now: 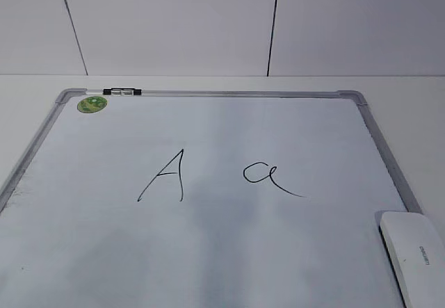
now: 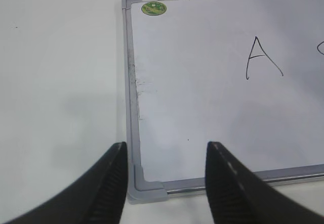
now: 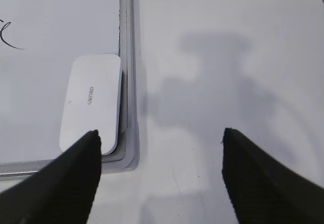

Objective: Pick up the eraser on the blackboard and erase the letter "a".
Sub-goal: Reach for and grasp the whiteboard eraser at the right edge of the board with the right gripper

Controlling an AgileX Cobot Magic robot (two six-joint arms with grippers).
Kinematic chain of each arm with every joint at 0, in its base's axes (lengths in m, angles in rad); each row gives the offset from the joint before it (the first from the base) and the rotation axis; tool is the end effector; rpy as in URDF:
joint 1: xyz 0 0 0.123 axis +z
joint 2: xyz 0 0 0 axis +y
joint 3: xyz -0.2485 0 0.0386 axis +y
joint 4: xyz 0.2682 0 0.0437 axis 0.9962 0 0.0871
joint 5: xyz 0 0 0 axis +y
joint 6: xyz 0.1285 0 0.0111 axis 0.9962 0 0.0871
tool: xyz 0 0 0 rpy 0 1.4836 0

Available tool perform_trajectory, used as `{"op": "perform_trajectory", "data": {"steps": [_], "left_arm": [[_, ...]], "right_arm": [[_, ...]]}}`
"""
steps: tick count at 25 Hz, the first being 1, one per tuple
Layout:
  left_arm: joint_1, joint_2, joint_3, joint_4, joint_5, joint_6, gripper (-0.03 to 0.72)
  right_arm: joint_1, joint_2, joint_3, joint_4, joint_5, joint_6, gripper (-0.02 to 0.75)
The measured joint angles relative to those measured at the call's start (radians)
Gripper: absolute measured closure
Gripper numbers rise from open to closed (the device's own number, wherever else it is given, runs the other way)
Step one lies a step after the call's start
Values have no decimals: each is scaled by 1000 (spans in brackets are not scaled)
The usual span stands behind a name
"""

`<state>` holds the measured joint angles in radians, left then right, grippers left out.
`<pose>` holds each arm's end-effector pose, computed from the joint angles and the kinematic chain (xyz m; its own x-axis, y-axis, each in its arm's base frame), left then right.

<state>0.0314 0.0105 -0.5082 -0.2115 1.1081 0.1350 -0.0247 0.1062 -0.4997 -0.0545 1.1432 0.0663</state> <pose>0.0777 -0.0218 0.2682 -0.4859 0.0235 -0.8737 0.1519 0.9867 -0.0580 0.0893 -0.0086 0.2516 -0.6111 0.0587 -0.7894 0.0905 0.9959 0.0040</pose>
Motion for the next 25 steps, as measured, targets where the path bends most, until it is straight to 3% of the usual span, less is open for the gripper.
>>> {"op": "perform_trajectory", "data": {"steps": [5,16,25], "left_arm": [[0,0,0,0,0,0,317],[0,0,0,-2,0,0,317],[-72,0,0,-7,0,0,317]], "right_arm": [[0,100,-14,2,-36,0,146],[0,282,-20,2,-336,17,146],[0,422,-33,26,-204,19,146]]}}
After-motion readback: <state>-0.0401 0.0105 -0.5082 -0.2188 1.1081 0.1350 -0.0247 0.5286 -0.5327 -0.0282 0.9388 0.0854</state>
